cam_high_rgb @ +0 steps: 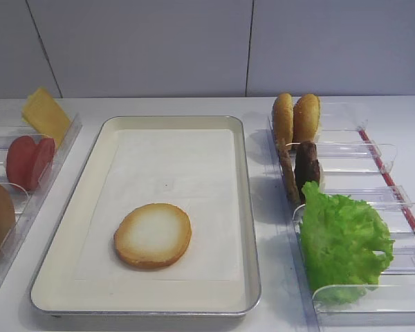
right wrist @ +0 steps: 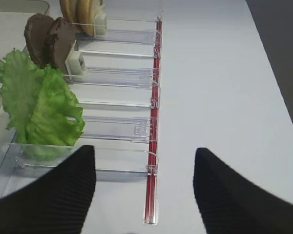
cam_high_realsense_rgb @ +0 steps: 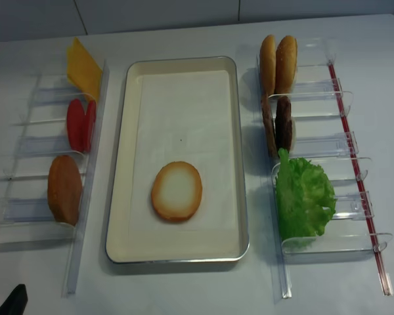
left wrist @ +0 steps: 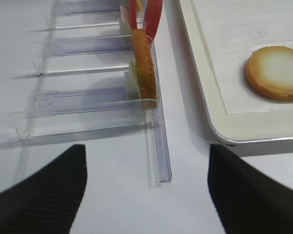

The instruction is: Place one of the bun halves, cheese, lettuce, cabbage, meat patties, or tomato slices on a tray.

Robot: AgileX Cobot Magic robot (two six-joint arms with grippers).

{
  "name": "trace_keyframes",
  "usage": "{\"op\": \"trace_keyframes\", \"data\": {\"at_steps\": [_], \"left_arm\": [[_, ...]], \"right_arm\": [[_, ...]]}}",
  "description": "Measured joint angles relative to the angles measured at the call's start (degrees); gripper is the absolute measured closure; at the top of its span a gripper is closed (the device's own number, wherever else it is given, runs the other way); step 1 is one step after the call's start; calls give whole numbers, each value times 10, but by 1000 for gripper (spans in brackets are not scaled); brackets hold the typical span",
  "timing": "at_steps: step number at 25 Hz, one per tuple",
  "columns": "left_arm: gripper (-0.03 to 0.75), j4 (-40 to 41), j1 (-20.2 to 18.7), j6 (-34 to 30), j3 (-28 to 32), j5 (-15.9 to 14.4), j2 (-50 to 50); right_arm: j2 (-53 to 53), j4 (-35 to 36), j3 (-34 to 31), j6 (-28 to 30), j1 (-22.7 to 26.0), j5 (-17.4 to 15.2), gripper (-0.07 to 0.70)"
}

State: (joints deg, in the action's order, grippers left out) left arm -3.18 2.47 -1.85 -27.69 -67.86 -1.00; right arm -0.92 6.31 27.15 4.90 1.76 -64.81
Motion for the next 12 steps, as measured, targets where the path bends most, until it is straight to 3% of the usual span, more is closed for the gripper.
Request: {"op": "trace_keyframes", "data": {"at_steps": [12], "left_arm": [[232,0,0,0,0,0,0]], "right_arm": [[0,0,0,0,0,0,173]]}}
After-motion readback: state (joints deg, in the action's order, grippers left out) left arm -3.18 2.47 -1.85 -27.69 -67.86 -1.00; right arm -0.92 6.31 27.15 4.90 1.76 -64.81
